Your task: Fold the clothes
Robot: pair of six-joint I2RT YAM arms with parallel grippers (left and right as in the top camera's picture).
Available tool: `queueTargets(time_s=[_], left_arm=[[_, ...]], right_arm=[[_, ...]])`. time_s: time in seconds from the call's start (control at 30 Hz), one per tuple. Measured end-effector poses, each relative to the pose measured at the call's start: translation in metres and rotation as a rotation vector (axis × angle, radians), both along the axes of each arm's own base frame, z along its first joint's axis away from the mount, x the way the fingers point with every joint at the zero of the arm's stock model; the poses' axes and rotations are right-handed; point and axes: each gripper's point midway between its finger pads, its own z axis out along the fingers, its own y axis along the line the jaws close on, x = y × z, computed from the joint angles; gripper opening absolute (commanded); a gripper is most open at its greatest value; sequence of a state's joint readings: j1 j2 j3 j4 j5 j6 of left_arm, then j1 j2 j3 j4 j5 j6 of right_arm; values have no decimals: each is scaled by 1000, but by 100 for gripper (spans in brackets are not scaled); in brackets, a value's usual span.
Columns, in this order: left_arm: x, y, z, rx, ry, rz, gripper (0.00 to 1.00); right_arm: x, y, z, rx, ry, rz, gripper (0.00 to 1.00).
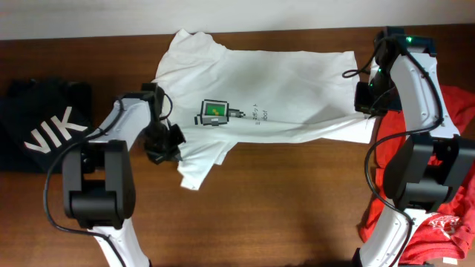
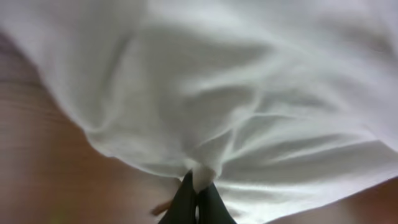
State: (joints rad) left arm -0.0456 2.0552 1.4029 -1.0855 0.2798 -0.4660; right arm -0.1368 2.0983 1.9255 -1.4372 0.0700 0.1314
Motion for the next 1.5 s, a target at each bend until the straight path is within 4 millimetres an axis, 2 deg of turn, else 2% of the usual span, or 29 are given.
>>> queueTargets(time_s=[0.1,0.13,0.17,0.2,0.3,0.4,0.5,0.63,0.67,0.8,0.93,1.0,1.07,1.1,1.17,1.3,1.33,1.43,1.5], left_arm=[[12,22,21,8,-70,12,0],[31,37,52,17,-189,15,0],[37,42,65,21,-235,12,0],[49,48,98,30,-342,-13,0],[57,50,161,48,-519,-78,0],[51,48,229,70,-693,-134,0],[43,56,283,103,-828,-138,0],[31,76,332,146,-943,-92,0],[26,83,352,166,-996,-73,0],[9,95,402,211,-1132,-42,0],[-13,102,448,265,-1265,-14,0],[-18,103,467,289,-1329,-11,0],[-19,104,480,306,-1379,-13,0],[-18,104,484,311,-1396,-14,0],[-12,105,484,305,-1398,-17,0],[14,107,473,272,-1380,-32,0],[30,106,466,253,-1373,-48,0],[64,103,453,238,-1369,-90,0],[95,98,438,226,-1366,-129,0]], right_arm=[[0,0,2,9,-4,-4,4],[-1,1,6,24,-18,-10,4],[-1,0,17,38,-42,-20,4],[-1,0,22,43,-53,-23,4],[0,-2,57,47,-138,-16,4],[-3,0,102,35,-247,1,4],[-9,2,153,21,-376,12,4],[-19,7,207,14,-519,23,4],[-22,10,228,12,-582,30,4],[-35,16,278,2,-738,48,4],[-59,22,334,-19,-915,65,4],[-71,24,362,-39,-1014,73,4],[-78,25,381,-54,-1085,78,4],[-80,26,387,-58,-1107,80,4],[-78,25,387,-57,-1107,80,4],[-52,25,367,-26,-1046,86,4],[-31,24,349,-1,-996,89,4],[6,20,322,26,-943,91,4],[36,17,303,36,-918,92,4]])
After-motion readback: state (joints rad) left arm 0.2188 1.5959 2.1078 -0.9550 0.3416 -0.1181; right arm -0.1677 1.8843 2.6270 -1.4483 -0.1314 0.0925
